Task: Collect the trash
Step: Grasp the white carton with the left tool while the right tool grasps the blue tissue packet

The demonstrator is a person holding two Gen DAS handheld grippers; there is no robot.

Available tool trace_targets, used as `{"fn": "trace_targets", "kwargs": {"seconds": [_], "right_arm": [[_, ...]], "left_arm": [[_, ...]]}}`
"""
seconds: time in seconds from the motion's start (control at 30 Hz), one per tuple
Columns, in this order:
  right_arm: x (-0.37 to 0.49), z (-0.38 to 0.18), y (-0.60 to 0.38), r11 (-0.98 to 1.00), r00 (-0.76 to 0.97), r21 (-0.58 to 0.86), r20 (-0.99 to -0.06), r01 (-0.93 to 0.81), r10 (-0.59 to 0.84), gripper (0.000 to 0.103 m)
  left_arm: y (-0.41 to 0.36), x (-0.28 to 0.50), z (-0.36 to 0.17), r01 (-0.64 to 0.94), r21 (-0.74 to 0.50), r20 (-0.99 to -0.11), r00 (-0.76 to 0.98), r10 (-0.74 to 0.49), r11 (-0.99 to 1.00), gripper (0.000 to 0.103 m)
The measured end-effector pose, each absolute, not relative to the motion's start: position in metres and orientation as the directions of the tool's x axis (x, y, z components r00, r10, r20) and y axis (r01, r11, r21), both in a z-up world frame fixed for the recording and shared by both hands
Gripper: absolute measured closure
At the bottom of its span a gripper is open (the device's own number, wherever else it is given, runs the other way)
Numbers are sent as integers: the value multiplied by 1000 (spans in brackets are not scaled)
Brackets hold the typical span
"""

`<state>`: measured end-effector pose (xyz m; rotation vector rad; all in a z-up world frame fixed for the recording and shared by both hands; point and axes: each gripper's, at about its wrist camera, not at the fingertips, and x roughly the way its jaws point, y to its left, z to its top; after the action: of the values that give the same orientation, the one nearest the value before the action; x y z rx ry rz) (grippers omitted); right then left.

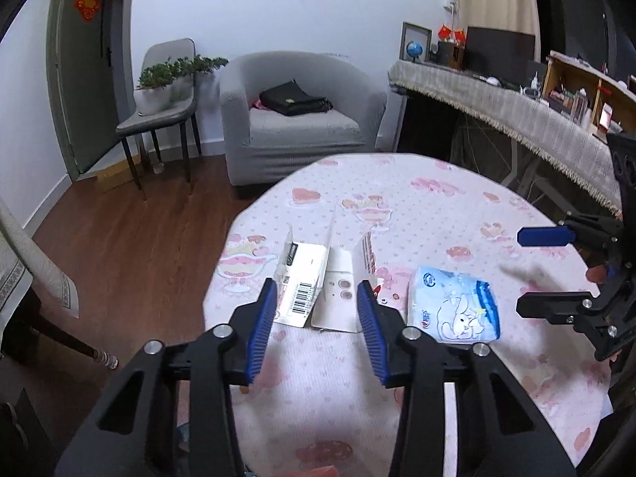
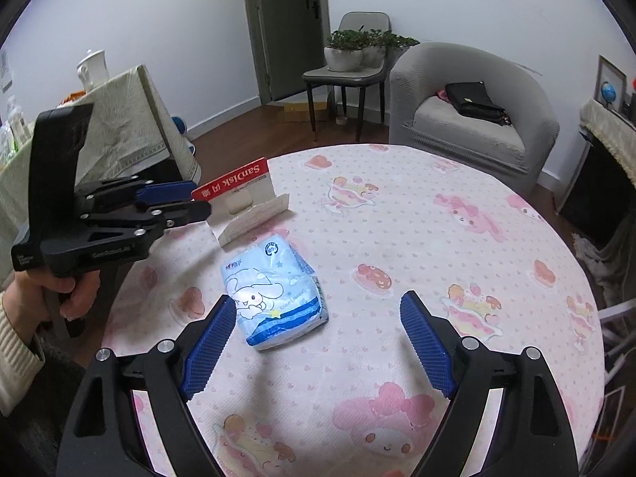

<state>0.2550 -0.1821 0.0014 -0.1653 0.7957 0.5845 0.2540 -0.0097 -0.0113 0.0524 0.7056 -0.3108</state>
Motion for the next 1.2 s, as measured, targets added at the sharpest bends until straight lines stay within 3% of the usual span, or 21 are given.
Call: {"fn": "trace_targets", "kwargs": {"seconds": [0.17,0.27,0.33,0.43,1.07,1.1,1.17,1.2], "right_arm": [[259,-4,-172,817,534,54,-732,-575,424,17],[261,-7,-161,799,517,41,-743,-600,426,17],[261,-9,-155,787,507,29,-750,-616,425,17],[262,-12,-147,778,501,10,-759,-628,415,17],[276,-31,-122,773,481,-29,-797,-634,365,18],[277,-32,-122,774,476,-18,-798,-633,370,21],[279,-31,-121,774,463,11,-796,-633,389,36],[280,-30,-120,777,467,6,-796,-630,385,38]], "left_arm": [[-14,262,-18,309,-51,-672,693,-262,950,65],[-15,268,-22,316,-53,-690,674,-264,947,75],[-15,271,-27,313,-60,-704,660,-263,948,90],[-11,276,-29,295,-89,-711,650,-268,951,97],[10,256,-12,279,-147,-673,675,-303,949,100],[12,254,-11,280,-148,-671,676,-305,948,100],[14,253,-10,284,-146,-667,679,-307,948,101],[15,252,-9,285,-145,-666,681,-306,948,101]]}}
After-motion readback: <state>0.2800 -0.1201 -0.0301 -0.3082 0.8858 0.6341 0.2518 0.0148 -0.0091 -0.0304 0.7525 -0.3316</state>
